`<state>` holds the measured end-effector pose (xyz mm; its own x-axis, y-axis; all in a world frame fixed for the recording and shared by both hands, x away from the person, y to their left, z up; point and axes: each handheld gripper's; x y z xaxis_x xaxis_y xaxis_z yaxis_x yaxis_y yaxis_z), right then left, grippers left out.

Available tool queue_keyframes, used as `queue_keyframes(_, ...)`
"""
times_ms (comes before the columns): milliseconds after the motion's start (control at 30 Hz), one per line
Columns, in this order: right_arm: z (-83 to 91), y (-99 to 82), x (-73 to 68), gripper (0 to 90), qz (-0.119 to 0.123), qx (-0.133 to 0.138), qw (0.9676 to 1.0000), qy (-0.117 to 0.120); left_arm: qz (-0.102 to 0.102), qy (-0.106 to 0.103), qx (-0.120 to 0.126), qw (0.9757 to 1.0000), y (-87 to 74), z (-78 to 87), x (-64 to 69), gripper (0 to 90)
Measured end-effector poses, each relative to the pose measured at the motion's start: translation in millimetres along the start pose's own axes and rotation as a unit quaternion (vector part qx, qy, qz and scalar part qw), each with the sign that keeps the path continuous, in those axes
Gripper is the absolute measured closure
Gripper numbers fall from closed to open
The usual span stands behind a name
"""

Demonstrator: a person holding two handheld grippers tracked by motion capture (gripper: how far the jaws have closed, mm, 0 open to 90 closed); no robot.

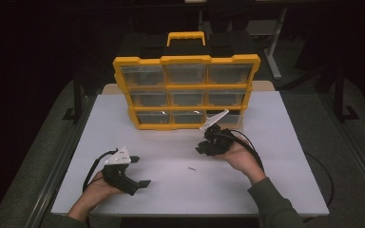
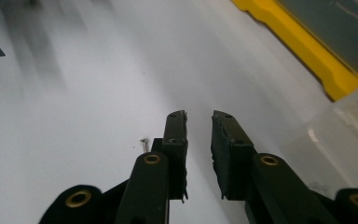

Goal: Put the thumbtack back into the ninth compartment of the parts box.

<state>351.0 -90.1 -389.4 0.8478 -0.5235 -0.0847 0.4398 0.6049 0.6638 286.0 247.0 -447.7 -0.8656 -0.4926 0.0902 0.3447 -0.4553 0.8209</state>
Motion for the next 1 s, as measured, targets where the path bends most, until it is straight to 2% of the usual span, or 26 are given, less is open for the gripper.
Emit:
queue_keyframes(367, -16.0, -9.8, -11.7, 71.1, 0.019, -0.005, 0.9997, 0.014, 0.008, 0.005, 0.002, 1.0000, 0.3, 0.5, -0.1, 0.0)
queue_keyframes(633, -34.9, -16.9, -19.7, 71.2, 0.024, -0.023, 0.9990, 0.031, 0.014, 0.008, 0.001, 0.9999, 0.1, -0.1, -0.8, 0.0)
queue_keyframes(1000, -50.3, -19.7, -26.9, 74.8, 0.032, -0.038, 0.9980, 0.040, 0.011, 0.010, 0.001, 0.9999, 0.1, -0.5, -0.5, 0.0)
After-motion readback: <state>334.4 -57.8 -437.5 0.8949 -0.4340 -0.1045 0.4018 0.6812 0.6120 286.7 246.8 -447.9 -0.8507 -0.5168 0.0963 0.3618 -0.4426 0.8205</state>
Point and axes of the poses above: each handheld gripper's, and its own axes: z roughly backward along the jaws, y roughly out of its top, x roughly to its right, and after that the axes turned 4 degrees about x, right-handed
